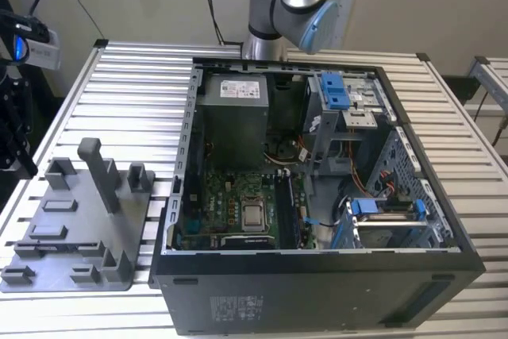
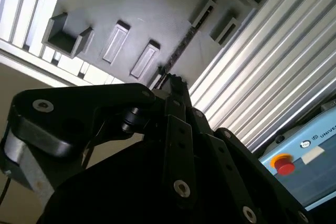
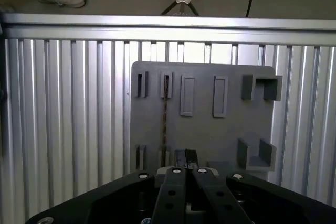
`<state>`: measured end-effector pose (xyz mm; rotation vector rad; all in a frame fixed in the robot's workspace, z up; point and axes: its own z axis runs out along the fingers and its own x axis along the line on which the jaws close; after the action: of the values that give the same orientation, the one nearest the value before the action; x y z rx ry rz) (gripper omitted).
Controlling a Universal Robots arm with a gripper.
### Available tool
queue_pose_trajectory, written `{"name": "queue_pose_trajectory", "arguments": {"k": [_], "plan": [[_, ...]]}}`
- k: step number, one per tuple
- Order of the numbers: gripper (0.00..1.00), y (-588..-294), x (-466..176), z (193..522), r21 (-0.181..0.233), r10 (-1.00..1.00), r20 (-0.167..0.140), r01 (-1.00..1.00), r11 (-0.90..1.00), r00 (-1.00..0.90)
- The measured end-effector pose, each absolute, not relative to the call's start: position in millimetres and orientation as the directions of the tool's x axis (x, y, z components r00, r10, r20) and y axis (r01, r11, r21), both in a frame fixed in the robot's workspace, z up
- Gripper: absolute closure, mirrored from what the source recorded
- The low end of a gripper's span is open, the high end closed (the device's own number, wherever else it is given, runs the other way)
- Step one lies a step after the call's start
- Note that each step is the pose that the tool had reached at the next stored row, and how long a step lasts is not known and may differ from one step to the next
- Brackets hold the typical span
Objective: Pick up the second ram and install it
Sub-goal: 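Pick up the second ram and move it above second insertion slot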
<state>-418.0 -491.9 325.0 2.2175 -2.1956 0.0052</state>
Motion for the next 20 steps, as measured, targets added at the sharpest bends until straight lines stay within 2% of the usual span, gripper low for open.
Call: {"name": "queue_pose_trajectory", "arguments": {"k": [4, 6, 7, 8, 20], "plan": [[0.82, -491.9, -418.0, 324.9, 0.013, -1.000, 0.017, -1.000, -0.010, 0.010], [0.70, -491.9, -418.0, 324.9, 0.013, -1.000, 0.017, -1.000, -0.010, 0.010], [0.70, -491.9, -418.0, 324.9, 0.013, -1.000, 0.017, -1.000, -0.010, 0.010], [0.64, -491.9, -417.9, 324.9, 0.013, -1.000, 0.017, -1.000, -0.010, 0.010], [0.64, -492.7, -419.0, 311.0, 0.012, -1.000, 0.017, -1.000, -0.010, 0.010]]}}
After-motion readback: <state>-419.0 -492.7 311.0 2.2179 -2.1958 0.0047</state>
